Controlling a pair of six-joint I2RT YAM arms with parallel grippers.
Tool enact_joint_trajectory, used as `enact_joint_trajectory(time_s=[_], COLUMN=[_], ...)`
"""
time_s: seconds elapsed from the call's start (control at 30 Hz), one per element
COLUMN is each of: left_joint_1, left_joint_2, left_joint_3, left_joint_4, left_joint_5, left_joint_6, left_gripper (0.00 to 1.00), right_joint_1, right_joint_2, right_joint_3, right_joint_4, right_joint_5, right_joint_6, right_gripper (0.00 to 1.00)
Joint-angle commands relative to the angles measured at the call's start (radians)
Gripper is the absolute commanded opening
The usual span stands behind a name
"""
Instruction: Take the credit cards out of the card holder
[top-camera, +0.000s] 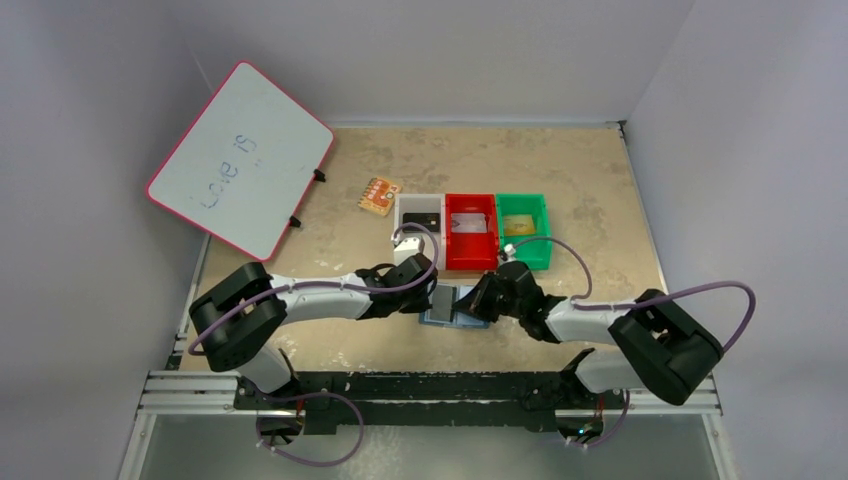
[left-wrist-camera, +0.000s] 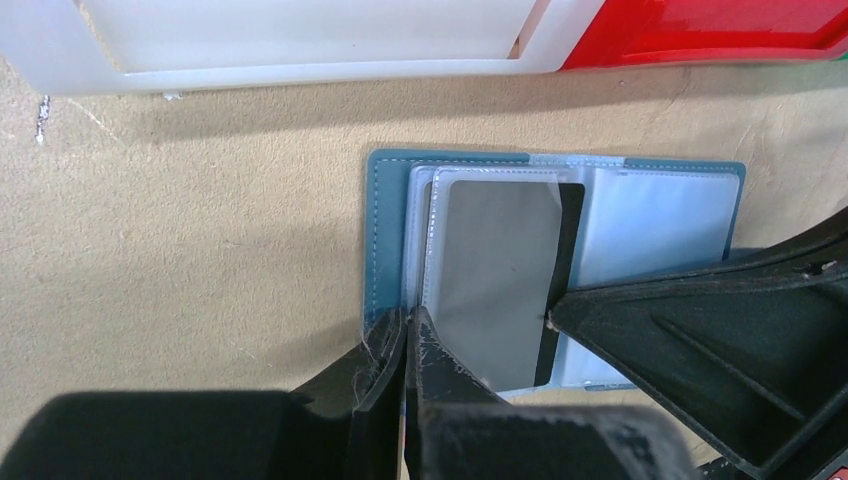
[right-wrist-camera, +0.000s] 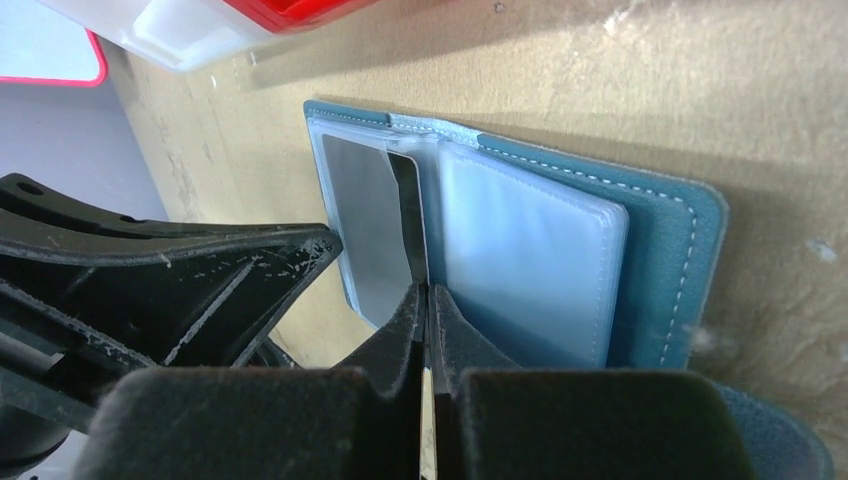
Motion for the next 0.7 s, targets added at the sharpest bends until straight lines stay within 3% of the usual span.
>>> enact_joint_trajectory(time_s=[0.0,0.43,0.67], left_joint_1=[-0.003,-0.01,-0.016], left_joint_2=[0.007,-0.101,-0.148], left_joint_3=[0.01,-0.052,0.006], left_joint_4=[-0.033,-0.046,-0.039], left_joint_5=[-0.011,-0.01,-0.021], left_joint_6=[0.027,0.001,0.013], left_gripper=[0.0,0.0,0.2], right_joint_1=[-0.001,-0.001,-0.001], right_joint_2=[-0.05,-0.096,-0.039], right_joint_3=[-0.037,-0.072,-0.057], right_joint_4=[-0.019,-0.033,-0.018], right_joint_5=[-0.002,-0.014,-0.038], right_joint_6=[0.016,0.018,-0.015], right_gripper=[0.0,0.0,0.0])
